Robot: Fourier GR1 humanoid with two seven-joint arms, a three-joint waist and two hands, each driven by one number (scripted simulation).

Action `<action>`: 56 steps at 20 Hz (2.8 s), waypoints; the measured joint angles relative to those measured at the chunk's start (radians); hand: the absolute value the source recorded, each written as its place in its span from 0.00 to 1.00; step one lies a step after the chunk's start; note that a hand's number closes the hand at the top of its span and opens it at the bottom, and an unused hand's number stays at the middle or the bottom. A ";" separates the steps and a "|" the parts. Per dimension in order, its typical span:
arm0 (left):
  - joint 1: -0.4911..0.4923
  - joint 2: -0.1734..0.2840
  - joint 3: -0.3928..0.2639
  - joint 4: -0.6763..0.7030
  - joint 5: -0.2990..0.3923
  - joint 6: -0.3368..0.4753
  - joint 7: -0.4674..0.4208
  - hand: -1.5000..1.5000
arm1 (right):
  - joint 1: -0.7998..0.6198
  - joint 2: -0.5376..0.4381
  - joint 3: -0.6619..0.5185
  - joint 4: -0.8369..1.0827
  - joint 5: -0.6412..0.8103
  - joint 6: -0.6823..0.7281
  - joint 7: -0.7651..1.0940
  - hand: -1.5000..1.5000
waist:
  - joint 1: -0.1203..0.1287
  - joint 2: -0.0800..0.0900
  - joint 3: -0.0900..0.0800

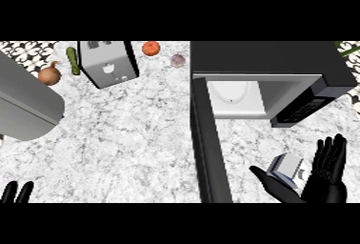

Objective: Pick up the milk, place it into the microwave and close the microwave

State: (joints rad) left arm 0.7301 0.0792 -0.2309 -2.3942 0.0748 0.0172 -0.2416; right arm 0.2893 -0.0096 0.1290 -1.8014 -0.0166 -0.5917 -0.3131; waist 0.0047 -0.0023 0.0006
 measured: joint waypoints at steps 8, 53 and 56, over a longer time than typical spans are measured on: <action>0.043 -0.009 -0.029 0.018 -0.018 -0.013 -0.059 0.00 | 0.047 -0.002 -0.088 0.146 -0.107 0.104 -0.170 0.00 | 0.000 0.000 0.000; 0.105 0.019 -0.052 0.027 0.003 -0.016 -0.111 0.00 | -0.268 -0.112 -0.335 0.975 -0.216 0.572 -0.684 1.00 | 0.005 0.001 0.000; 0.080 0.023 -0.035 0.006 0.020 -0.009 -0.076 0.00 | -0.276 -0.093 -0.361 0.953 -0.199 0.480 -0.705 1.00 | 0.000 0.001 -0.001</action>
State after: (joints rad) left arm 0.8103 0.1023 -0.2655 -2.3878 0.0944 0.0079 -0.3174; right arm 0.0130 -0.1026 -0.2322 -0.8486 -0.2160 -0.1121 -1.0184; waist 0.0045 -0.0009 -0.0005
